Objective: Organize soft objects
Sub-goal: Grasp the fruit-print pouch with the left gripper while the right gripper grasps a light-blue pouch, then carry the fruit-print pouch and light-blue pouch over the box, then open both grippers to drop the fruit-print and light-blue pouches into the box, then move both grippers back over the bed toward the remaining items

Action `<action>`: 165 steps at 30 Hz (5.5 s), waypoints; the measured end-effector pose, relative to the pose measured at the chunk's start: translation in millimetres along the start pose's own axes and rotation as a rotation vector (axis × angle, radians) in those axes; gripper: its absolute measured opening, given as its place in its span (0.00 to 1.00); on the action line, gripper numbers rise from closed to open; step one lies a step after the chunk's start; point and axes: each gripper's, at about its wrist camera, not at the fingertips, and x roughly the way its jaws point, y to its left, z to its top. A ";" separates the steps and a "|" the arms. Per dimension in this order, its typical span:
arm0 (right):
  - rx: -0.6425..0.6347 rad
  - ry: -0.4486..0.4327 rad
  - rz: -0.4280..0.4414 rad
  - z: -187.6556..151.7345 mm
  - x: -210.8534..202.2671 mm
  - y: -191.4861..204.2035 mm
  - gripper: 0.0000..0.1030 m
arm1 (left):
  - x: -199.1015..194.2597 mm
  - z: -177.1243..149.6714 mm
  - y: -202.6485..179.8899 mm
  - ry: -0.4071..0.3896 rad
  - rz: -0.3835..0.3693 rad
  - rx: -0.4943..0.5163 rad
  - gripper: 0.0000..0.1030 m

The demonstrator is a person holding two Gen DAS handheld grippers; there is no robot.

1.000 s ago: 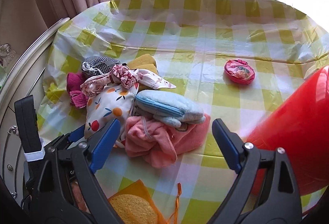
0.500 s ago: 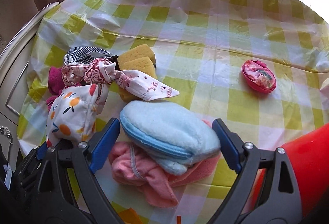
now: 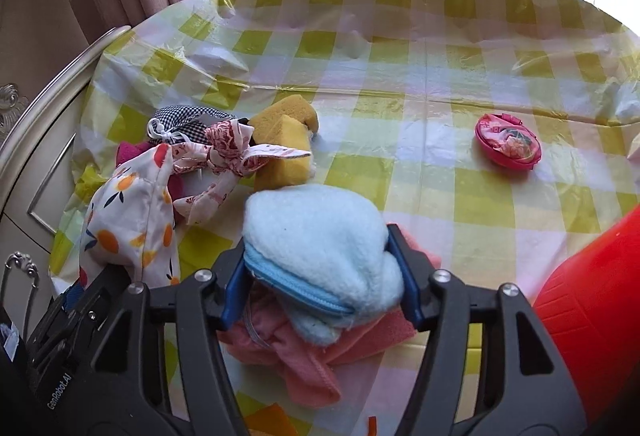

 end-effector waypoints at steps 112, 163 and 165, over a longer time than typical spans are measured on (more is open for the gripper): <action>0.571 -0.155 -0.539 -301.1 -350.0 -271.8 0.67 | -144.4 -196.7 -255.8 0.522 -0.640 0.586 0.65; 0.129 -0.067 -0.031 -127.8 -160.5 -21.0 0.81 | -82.5 -43.0 -8.7 0.167 -0.076 0.057 0.65; 0.116 -0.074 -0.031 -119.8 -155.8 -16.2 0.82 | -79.8 -38.4 -6.4 0.159 -0.070 0.051 0.65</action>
